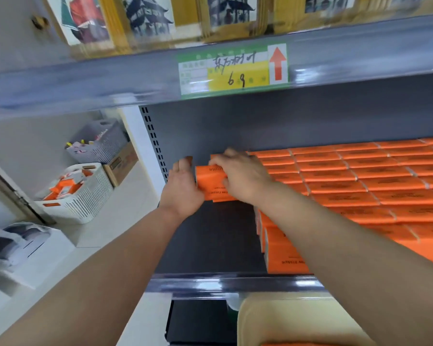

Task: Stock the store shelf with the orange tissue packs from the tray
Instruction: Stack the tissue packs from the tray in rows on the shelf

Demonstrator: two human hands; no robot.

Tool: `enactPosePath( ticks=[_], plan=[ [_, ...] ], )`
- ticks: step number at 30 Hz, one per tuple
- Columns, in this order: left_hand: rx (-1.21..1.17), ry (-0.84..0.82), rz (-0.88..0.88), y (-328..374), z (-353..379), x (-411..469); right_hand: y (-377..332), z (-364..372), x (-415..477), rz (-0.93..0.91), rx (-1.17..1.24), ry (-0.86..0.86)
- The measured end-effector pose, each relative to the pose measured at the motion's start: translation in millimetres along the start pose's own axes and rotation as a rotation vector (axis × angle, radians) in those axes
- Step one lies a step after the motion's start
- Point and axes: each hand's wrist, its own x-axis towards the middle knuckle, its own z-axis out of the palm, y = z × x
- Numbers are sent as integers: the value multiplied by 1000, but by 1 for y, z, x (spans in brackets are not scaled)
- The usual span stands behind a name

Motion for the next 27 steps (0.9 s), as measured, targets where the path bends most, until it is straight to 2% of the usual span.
enactPosePath(
  ticks=[4, 6, 9, 12, 18, 27],
  plan=[
    [84, -232, 10, -6, 13, -13, 0, 30, -7, 27, -23, -138],
    [92, -286, 27, -4, 23, -16, 4, 35, -12, 50, -8, -189],
    [172, -243, 29, 0, 34, -10, 15, 28, -18, 88, -33, -144],
    [184, -188, -53, 2, 41, 1, 32, 18, -24, 190, -107, -88],
    [33, -161, -132, 12, 53, 12, 53, 10, -37, 291, -95, -232],
    [52, -117, -183, 19, 60, 14, 55, 10, -46, 296, -121, -253]
  ],
)
